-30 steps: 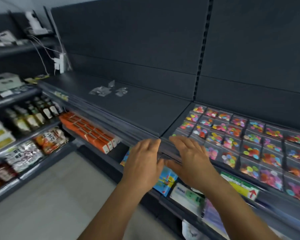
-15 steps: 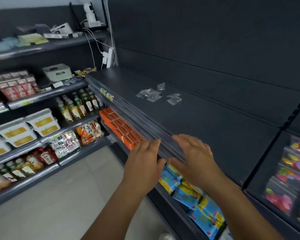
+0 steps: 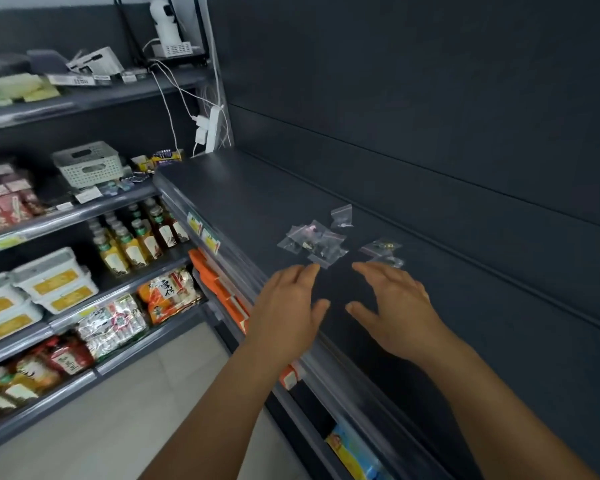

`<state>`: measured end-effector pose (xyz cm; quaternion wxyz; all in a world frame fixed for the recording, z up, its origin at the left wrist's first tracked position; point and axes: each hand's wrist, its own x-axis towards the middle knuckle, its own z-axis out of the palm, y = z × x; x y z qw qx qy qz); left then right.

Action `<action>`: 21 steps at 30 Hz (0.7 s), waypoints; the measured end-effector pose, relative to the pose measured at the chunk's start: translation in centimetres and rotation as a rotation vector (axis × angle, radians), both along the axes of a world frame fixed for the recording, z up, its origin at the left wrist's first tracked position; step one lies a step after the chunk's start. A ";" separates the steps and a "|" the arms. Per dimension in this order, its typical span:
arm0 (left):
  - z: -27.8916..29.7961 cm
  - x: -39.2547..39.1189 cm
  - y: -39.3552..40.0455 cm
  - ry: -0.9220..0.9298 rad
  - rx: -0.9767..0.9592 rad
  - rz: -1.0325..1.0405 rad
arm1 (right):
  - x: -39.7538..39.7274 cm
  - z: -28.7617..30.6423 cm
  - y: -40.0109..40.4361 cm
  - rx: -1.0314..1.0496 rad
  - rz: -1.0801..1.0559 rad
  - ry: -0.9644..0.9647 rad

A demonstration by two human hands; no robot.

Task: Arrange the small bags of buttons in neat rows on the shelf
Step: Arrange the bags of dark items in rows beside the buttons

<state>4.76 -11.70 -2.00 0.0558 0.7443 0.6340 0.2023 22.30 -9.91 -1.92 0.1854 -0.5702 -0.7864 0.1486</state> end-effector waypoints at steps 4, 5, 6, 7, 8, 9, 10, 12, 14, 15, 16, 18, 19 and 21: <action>-0.8 0.3 4.8 0.010 -0.014 -0.106 | 0.3 -0.9 3.6 -0.051 -0.083 -0.056; -1.1 0.7 6.0 0.015 -0.018 -0.143 | 0.4 -1.2 4.3 -0.067 -0.112 -0.072; -1.2 1.1 7.1 0.022 -0.027 -0.183 | 0.5 -1.5 4.9 -0.088 -0.135 -0.085; -1.4 1.5 8.4 0.030 -0.044 -0.225 | 0.6 -1.8 5.4 -0.108 -0.149 -0.098; -1.6 2.0 9.6 0.042 -0.065 -0.270 | 0.7 -2.1 5.8 -0.128 -0.152 -0.114; -1.9 2.4 10.8 0.060 -0.087 -0.321 | 0.8 -2.4 6.1 -0.146 -0.153 -0.129; -2.0 2.9 12.0 0.082 -0.105 -0.373 | 1.0 -2.7 6.3 -0.157 -0.165 -0.136; -2.2 3.7 14.2 0.127 -0.142 -0.470 | 1.4 -3.0 6.7 -0.155 -0.244 -0.109; -2.4 4.3 16.3 0.170 -0.182 -0.559 | 1.7 -3.2 7.0 -0.126 -0.352 -0.072; -2.5 4.6 17.1 0.193 -0.200 -0.601 | 1.9 -3.2 7.2 -0.109 -0.395 -0.064; -2.6 4.9 17.7 0.215 -0.216 -0.636 | 2.1 -3.1 7.3 -0.096 -0.433 -0.055; -2.8 5.4 18.1 0.221 -0.244 -0.667 | 2.3 -3.0 7.3 -0.080 -0.497 -0.016; -3.0 5.5 18.1 0.203 -0.248 -0.670 | 2.3 -3.1 7.3 -0.065 -0.520 0.008; -3.3 5.6 17.9 0.156 -0.235 -0.678 | 2.2 -3.1 7.1 -0.018 -0.589 0.062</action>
